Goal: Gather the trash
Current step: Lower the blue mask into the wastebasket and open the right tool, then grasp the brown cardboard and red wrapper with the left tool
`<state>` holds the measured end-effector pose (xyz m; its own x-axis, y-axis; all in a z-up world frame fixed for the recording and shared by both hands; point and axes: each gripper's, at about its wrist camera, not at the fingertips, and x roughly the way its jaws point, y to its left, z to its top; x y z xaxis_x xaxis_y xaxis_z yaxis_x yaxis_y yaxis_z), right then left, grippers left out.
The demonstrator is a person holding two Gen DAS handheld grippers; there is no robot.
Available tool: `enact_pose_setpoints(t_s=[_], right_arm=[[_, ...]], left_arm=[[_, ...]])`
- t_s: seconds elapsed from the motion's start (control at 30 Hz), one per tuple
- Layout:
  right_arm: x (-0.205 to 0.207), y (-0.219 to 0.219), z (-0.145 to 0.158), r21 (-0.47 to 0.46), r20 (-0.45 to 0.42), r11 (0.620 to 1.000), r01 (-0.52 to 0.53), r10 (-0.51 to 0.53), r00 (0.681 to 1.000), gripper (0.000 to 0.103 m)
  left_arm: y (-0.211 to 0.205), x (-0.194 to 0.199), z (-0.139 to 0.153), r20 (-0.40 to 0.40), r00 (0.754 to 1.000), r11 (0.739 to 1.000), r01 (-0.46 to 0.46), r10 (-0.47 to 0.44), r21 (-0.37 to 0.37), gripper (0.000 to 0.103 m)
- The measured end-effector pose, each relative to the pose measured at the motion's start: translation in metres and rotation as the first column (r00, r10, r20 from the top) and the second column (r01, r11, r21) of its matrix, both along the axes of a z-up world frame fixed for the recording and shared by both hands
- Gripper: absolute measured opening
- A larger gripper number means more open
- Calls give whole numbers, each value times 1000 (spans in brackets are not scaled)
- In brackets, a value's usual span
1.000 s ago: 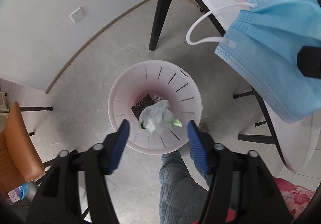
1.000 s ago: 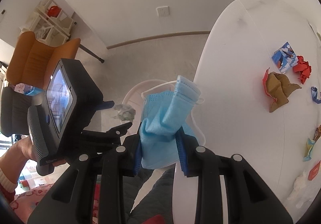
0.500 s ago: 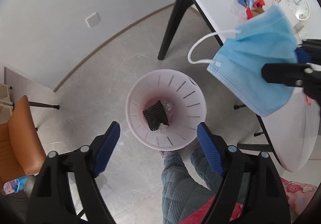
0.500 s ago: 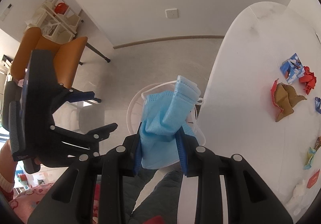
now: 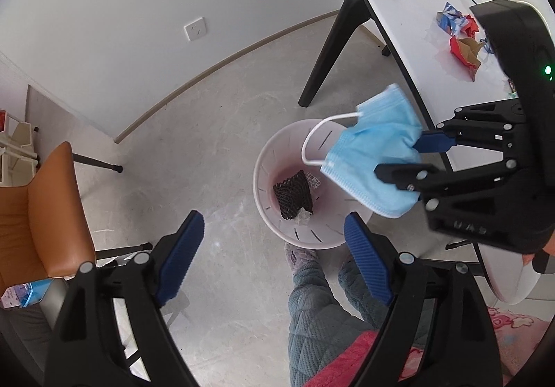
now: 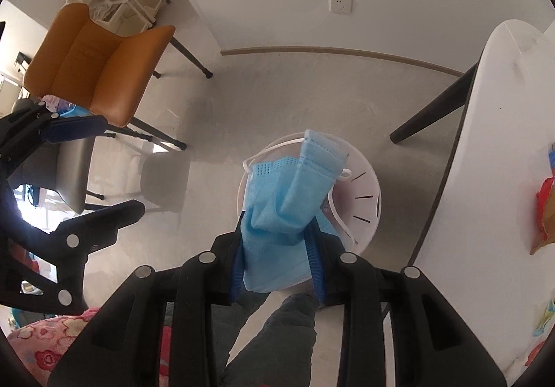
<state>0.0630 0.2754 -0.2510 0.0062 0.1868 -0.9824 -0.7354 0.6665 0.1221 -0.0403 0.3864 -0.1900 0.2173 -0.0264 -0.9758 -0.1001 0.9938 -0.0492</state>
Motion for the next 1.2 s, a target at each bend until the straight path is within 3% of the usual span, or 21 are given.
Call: enact_pose_setpoints(t_s=[0.1,0.17,0.53,0.67,0.87,1.03,1.2], right_arm=[[-1,-3,10,18,25,1000,5,-5,1000,69],[0,-7,18,27,40,1000,11,-12,999,74],[13,-28,48,51,112,997,58,-64,992,79],[18,-44,61,34,185,996,85,-90,979,87],[35,-117,84,-27,297,972,235,-216,930,94],[51,-204,104,-14,334,912,411,-383,861,95],[53,-276,119,10,356,853,521,-490,795,95]], left_arm=[[-3,2,2,1,1000,1000,7,-7,4,79],[-5,4,4,9,1000,1000,13,-13,3,79],[-23,18,24,49,998,999,47,-47,3,80],[-36,24,38,76,994,997,76,-75,-3,80],[-78,48,68,153,974,985,173,-169,-16,86],[-129,72,95,224,942,961,269,-249,-64,88],[-180,94,108,251,913,937,344,-320,-57,91]])
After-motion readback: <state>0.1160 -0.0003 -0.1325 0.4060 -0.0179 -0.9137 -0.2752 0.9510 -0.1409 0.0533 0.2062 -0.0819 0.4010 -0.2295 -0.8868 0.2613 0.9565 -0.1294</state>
